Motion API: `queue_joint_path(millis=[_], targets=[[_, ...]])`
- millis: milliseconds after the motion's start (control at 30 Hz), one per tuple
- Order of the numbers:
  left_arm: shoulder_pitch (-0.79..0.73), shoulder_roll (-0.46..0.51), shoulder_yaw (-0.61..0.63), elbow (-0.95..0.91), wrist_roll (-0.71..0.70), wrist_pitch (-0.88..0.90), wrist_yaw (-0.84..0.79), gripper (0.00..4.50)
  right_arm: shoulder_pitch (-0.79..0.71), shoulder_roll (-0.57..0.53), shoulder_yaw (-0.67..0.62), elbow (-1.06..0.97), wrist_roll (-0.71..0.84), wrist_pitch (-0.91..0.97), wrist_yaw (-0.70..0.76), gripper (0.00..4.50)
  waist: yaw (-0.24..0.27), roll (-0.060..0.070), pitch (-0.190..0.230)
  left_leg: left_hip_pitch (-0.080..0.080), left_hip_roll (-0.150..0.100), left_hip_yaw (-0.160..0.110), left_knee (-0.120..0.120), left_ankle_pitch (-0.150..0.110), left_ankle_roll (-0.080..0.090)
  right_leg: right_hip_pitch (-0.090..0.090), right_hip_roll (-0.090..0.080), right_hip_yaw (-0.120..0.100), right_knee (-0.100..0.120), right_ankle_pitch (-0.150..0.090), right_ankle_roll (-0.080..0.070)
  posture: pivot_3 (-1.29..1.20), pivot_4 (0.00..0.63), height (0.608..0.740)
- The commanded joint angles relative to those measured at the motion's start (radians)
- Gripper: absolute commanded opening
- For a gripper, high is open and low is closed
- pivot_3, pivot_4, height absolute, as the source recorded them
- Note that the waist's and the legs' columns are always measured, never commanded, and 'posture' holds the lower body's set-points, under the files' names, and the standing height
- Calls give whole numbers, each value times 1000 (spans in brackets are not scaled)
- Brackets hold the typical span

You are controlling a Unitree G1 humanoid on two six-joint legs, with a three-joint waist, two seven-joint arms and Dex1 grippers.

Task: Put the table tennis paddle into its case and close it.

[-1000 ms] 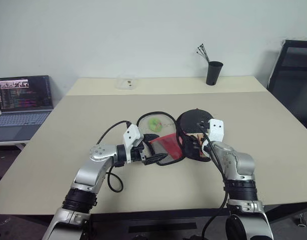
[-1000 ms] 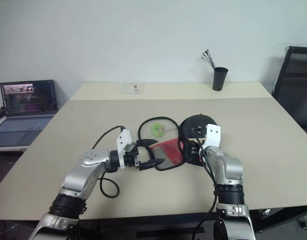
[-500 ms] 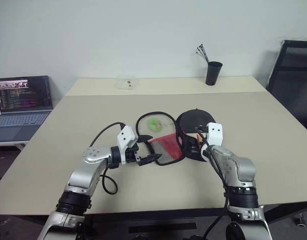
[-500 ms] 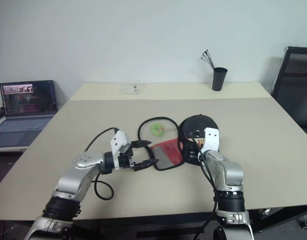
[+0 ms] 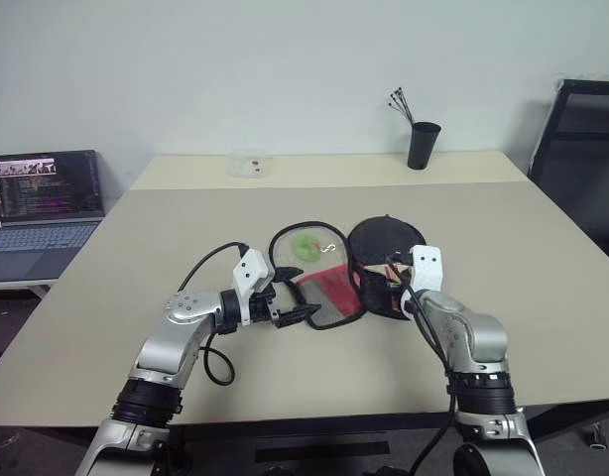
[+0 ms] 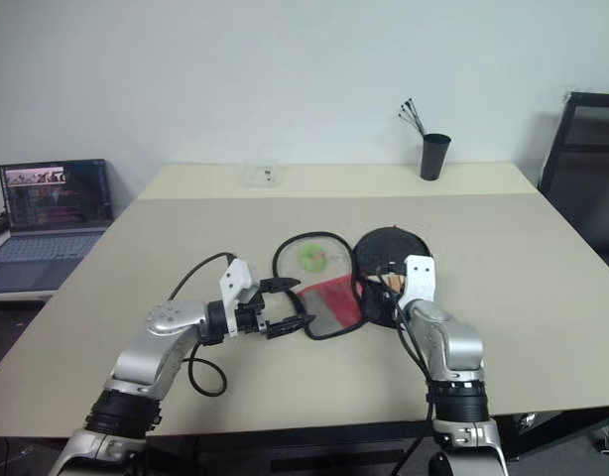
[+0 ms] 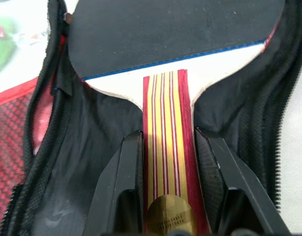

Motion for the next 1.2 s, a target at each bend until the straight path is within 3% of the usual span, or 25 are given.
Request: queue_joint_path(millis=[33, 633, 967, 1100, 1200], targets=[[-18, 2, 14, -58, -11, 10, 10, 4500, -2, 8, 7, -58, -5, 3, -10, 1144, 0, 0, 0, 0, 0, 0, 0, 0, 0, 0, 0, 0, 0, 0, 0, 0, 150, 740], [-25, 7, 17, -65, -10, 28, 14, 4500, 52, 65, 10, -136, 4, 62, -29, 1144, 0, 0, 0, 0, 0, 0, 0, 0, 0, 0, 0, 0, 0, 0, 0, 0, 150, 740], [-15, 17, 26, -25, -3, -11, 13, 4500, 55, 22, 47, -210, 5, 56, 21, 4423, -1, -1, 0, 0, 0, 0, 0, 0, 0, 0, 0, 0, 0, 0, 0, 0, 150, 740], [-7, 28, 36, -17, -3, -10, 19, 4500, 62, -33, 52, -333, 101, 108, 143, 4469, -1, -1, 0, 0, 0, 0, 0, 0, 0, 0, 0, 0, -1, 0, 0, 0, 150, 740], [11, 55, 55, -7, -6, -3, 21, 4500, 75, -182, 59, -469, 208, 153, 320, 4469, 0, -1, 0, 0, 1, -1, 0, 0, 0, -1, 0, 0, -1, 0, 0, 0, 150, 740]])
